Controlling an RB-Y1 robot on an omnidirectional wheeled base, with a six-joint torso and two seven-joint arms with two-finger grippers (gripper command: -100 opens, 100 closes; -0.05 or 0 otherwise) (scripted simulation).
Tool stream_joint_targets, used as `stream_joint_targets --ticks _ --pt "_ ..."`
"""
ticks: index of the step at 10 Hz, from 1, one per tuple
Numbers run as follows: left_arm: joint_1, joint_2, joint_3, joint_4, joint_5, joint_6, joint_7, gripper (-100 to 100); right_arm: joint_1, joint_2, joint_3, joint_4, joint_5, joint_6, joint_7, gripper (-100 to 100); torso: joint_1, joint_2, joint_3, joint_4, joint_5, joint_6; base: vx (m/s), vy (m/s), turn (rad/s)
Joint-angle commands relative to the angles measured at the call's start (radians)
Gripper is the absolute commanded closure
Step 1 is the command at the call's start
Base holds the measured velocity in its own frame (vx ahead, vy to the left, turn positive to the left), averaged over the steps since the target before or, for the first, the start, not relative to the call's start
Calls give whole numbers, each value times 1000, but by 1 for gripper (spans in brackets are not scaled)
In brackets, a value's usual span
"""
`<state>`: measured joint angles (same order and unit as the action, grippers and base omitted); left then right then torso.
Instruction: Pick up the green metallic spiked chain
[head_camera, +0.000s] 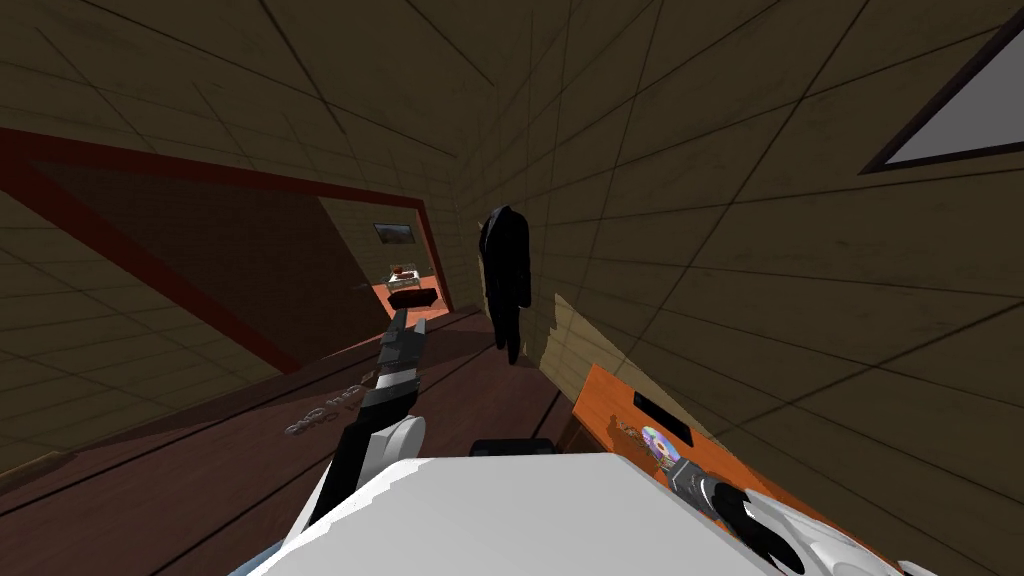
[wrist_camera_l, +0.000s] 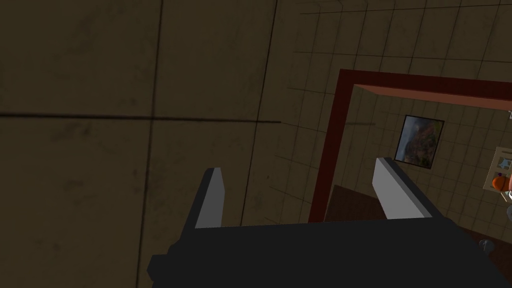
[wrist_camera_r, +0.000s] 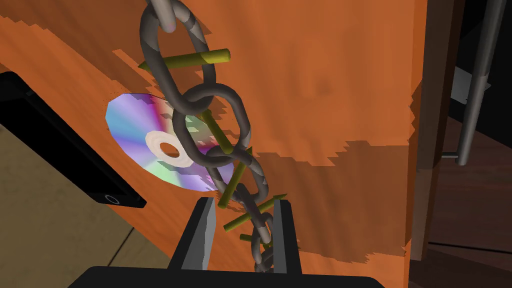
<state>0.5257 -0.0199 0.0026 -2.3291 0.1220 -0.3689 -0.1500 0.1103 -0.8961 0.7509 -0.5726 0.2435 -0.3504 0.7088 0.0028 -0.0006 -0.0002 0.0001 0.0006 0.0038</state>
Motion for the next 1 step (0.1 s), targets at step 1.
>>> stream_joint_targets --ticks 1 --pt "0 0 0 0 0 0 0 0 0 0 0 0 0 0 0 0 0 0 0 0 0 0 0 7 1"
